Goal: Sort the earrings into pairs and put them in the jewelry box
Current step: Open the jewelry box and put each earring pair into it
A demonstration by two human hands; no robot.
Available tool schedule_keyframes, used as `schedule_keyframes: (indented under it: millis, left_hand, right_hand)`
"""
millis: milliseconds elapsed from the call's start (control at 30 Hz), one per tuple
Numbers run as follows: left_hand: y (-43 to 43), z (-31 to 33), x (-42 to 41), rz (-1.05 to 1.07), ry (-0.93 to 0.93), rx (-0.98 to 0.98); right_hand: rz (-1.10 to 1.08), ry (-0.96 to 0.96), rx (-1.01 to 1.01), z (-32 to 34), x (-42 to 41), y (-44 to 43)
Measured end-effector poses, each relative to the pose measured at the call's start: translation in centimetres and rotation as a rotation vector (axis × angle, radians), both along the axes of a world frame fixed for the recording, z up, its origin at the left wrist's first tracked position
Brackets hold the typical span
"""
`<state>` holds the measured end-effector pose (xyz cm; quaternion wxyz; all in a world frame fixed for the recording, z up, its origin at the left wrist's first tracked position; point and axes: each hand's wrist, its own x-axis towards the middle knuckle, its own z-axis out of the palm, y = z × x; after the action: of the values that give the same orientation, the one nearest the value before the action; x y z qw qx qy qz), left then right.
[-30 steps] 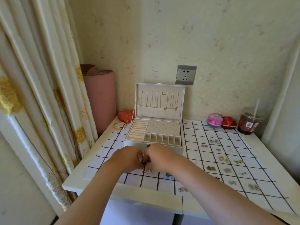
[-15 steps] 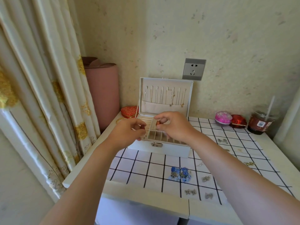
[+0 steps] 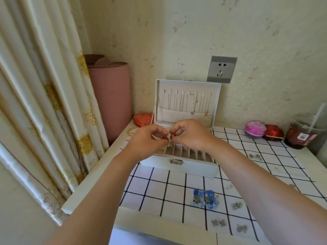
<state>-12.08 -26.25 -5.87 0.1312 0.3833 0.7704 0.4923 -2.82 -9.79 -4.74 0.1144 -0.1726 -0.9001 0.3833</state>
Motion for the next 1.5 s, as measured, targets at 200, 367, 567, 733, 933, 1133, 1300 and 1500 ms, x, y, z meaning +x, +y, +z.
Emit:
schedule_keyframes:
  millis: [200, 367, 567, 733, 933, 1133, 1300, 1500]
  left_hand:
    - [0.1, -0.6, 0.0, -0.045, 0.126, -0.18]
    - [0.5, -0.8, 0.2, -0.069, 0.176, -0.335]
    - [0.7, -0.8, 0.6, -0.019, 0.194, -0.358]
    - [0.9, -0.6, 0.7, 0.056, 0.262, -0.402]
    - [0.6, -0.6, 0.5, 0.027, 0.316, -0.435]
    - [0.3, -0.7, 0.5, 0.01, 0.352, -0.42]
    - [0.4, -1.0, 0.8, 0.073, 0.337, -0.408]
    - [0.6, -1.2, 1.2, 0.117, 0.365, -0.399]
  right_hand:
    - [-0.037, 0.101, -0.024, 0.7, -0.2, -0.1]
    - [-0.016, 0.154, -0.034, 2.0, 0.0, -0.1]
    - [0.0, 0.08, 0.028, 1.9, 0.5, -0.1]
    - [-0.018, 0.035, 0.065, 1.1, 0.3, 0.0]
    - [-0.012, 0.013, 0.064, 0.3, 0.1, -0.2]
    - [0.007, -0.053, 0.147, 0.2, 0.2, -0.6]
    - [0.063, -0.129, 0.33, -0.6, 0.0, -0.9]
    - [0.084, -0.156, 0.377, -1.0, 0.0, -0.7]
